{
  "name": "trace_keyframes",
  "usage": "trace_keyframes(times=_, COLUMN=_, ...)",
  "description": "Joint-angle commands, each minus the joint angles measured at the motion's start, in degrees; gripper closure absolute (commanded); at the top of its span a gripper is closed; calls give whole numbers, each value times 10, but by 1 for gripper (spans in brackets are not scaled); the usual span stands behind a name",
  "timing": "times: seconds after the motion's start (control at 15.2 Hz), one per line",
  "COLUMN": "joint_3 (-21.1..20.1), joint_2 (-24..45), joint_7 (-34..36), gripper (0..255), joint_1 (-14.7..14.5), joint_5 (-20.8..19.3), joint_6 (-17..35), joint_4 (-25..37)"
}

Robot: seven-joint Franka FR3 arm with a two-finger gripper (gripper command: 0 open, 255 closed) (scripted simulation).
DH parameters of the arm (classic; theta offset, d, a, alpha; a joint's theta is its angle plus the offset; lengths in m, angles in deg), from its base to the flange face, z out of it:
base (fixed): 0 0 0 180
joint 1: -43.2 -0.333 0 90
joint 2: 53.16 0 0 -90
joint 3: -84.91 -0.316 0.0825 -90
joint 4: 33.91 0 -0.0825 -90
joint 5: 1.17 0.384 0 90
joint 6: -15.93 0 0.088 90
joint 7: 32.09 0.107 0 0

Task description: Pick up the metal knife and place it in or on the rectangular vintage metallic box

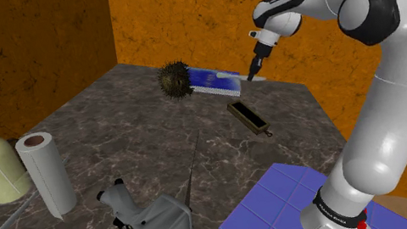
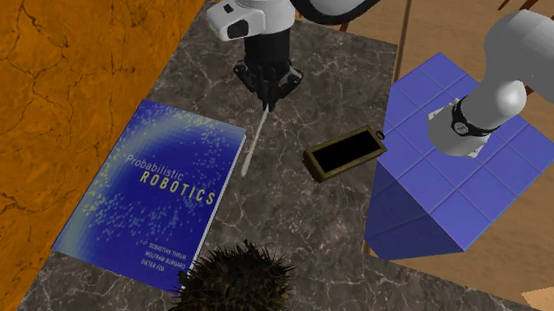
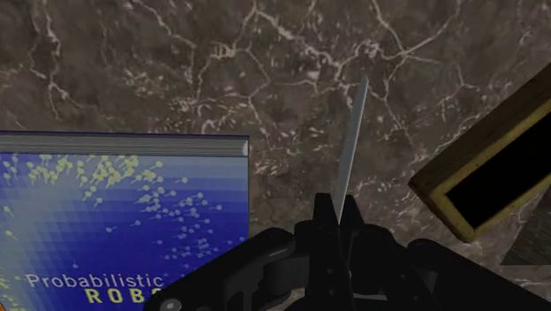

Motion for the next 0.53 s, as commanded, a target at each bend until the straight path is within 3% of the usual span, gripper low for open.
trace_keyframes(times=0.0, joint_3=-1, joint_2=-56, joint_7=24, gripper=255, joint_1=-16, joint_5=-34, joint_6=18, joint_4=-56)
trace_keyframes(times=0.2, joint_3=-14, joint_2=-140, joint_7=67, gripper=255, joint_1=-25, joint_5=-85, joint_6=42, joint_4=-137)
trace_keyframes(times=0.46, joint_3=-47, joint_2=-245, joint_7=124, gripper=255, joint_1=-14, joint_5=-143, joint_6=59, joint_4=-234)
